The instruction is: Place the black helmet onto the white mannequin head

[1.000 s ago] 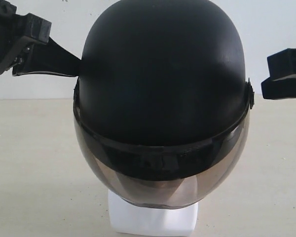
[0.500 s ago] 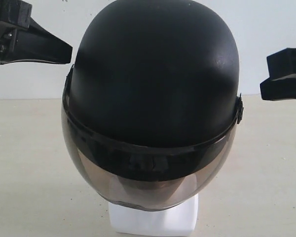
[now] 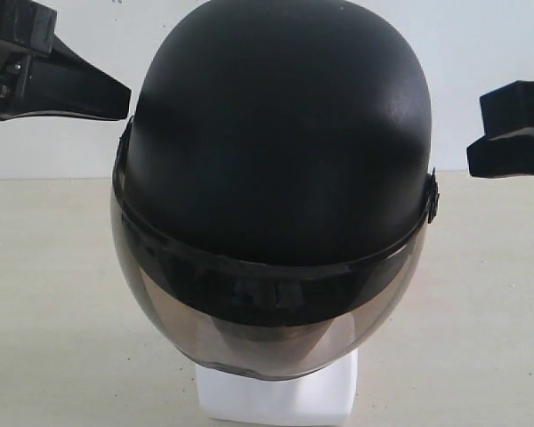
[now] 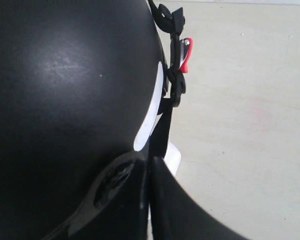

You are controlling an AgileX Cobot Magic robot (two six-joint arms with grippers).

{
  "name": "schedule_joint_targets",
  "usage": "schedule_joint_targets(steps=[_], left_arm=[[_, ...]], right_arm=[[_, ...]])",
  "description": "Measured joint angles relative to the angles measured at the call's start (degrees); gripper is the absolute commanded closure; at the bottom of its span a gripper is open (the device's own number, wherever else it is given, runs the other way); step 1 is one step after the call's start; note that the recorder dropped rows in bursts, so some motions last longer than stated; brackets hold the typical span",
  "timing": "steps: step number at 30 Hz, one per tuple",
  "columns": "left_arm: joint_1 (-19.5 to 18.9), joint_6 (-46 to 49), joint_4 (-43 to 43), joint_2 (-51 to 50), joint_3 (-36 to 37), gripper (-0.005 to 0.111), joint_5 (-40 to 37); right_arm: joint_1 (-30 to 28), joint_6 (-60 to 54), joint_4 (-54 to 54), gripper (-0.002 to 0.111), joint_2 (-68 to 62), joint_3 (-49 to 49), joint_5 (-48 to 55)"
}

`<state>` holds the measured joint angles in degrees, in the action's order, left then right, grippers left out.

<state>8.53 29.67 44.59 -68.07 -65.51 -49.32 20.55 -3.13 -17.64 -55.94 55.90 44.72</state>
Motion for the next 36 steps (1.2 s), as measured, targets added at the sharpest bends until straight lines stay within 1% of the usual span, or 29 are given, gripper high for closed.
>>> schedule_joint_targets(steps=[4, 10, 16, 26, 31, 36], left_arm=[[0.0, 0.0, -1.0, 0.3, 0.0, 0.102, -1.1], [0.0, -1.7, -6.1, 3.0, 0.0, 0.102, -1.3], [0.0, -2.1, -6.3, 4.0, 0.0, 0.102, -1.3], [0.0, -1.9, -3.0, 3.1, 0.0, 0.102, 0.5], [0.0, -1.9, -2.4, 0.5, 0.0, 0.102, 0.3], [-0.2, -1.5, -2.2, -3.1, 0.0, 0.102, 0.2]], right_arm=[[0.0, 0.0, -0.1, 0.109, 0.0, 0.0, 0.0], [0.0, 0.0, 0.0, 0.109, 0.5, 0.0, 0.1], [0.0, 0.0, -1.0, 0.109, 0.3, 0.0, -1.9], [0.0, -1.3, -8.9, 0.109, -1.5, 0.0, -6.0], [0.0, -5.3, -13.6, 0.109, -1.8, 0.0, -7.4], [-0.5, -11.2, -21.1, 0.109, -1.5, 0.0, -9.5]])
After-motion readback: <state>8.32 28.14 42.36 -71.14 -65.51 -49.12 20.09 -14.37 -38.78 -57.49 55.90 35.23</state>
